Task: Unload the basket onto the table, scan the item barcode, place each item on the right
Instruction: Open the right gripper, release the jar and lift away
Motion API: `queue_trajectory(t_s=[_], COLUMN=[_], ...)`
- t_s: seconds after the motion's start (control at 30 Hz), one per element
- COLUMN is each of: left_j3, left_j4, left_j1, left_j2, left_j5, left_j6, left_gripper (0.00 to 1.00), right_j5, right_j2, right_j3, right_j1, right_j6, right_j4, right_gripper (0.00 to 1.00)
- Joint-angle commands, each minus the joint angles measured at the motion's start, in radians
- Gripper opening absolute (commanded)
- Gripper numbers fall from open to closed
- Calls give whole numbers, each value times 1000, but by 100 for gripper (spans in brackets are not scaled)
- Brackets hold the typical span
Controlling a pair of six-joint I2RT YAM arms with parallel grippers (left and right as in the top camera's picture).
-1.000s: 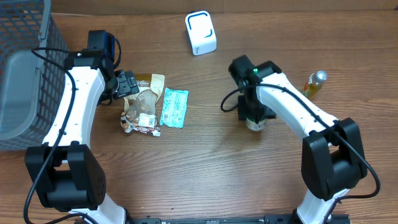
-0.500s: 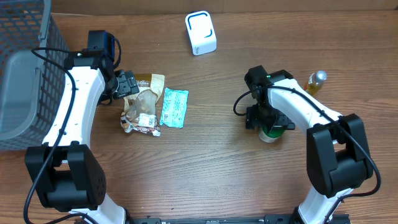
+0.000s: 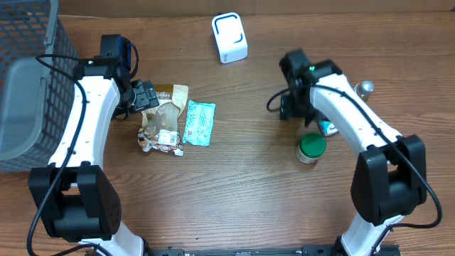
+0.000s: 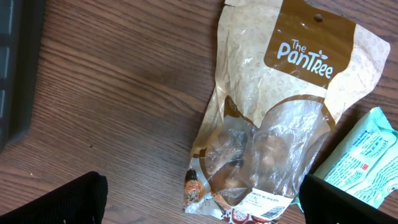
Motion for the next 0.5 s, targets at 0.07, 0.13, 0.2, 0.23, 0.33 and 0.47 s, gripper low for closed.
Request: queue_trajectory(t_s=[0.07, 0.13, 0.2, 0.23, 0.33, 0.47], left_j3=[-5, -5, -5, -5, -5, -5], left_j4=[-1, -1, -1, -1, -1, -1], left_j1=[4, 4, 4, 4, 4, 4], left_j2=[9, 9, 9, 9, 9, 9], left_j5=[-9, -9, -9, -9, -9, -9], left_j6=[-7, -7, -7, -7, -7, -7], left_gripper=[100, 99, 99, 100, 100, 100], right_j5=[-476, -574, -578, -578, -574, -575], right_j2=[-5, 4, 13, 14, 16, 16], right_j3=[78, 77, 77, 77, 77, 77], right_j1=[20, 45, 69, 84, 107, 112], right_j6=[6, 6, 5, 5, 5, 5], right_j4=[191, 257, 283, 291, 298, 298], right_gripper=[100, 100, 100, 100, 100, 100])
